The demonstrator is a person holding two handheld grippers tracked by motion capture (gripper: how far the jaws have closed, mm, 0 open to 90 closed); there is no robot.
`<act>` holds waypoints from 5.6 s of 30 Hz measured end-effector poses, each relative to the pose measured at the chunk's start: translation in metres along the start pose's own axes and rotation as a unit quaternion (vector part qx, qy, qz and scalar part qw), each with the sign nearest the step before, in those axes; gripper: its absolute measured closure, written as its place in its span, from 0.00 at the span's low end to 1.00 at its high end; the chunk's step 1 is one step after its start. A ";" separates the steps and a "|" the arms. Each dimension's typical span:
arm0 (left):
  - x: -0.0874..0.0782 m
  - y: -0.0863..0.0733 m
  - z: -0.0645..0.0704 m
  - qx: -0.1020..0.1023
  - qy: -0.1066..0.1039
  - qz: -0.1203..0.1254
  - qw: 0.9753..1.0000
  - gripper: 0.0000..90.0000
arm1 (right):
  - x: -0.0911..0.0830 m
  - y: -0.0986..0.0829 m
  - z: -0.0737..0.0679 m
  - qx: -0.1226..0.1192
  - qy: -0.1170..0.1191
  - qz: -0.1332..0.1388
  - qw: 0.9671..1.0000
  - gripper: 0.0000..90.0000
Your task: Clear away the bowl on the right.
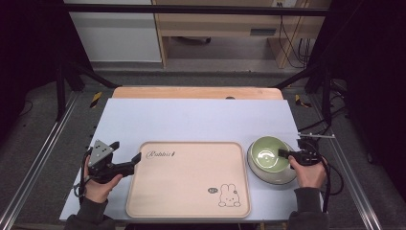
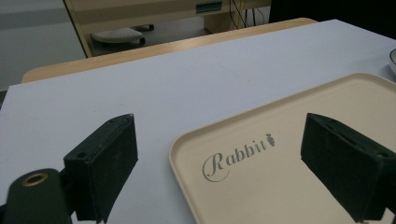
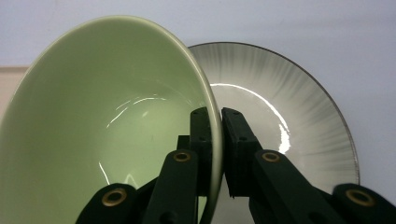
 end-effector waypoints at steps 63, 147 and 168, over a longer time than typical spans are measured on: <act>0.002 -0.001 0.002 0.000 -0.006 -0.003 1.000 0.12 | 0.002 0.006 -0.115 -0.141 0.064 -0.014 0.988 0.93; 0.001 -0.002 0.000 -0.002 -0.007 -0.004 1.000 0.12 | 0.100 0.023 -0.199 -0.203 0.075 -0.098 0.971 0.93; 0.001 -0.002 0.000 -0.003 -0.008 -0.003 1.000 0.12 | 0.111 0.020 -0.200 -0.204 0.077 -0.112 0.969 0.93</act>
Point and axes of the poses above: each handheld gripper's, and its own axes: x roughly forward along the jaws, y roughly out of its top, z roughly to its right, the point moved 6 cm from there along x, roughly forward along the jaws, and after that the axes turned 15 degrees about -z, right-handed, at the moved point
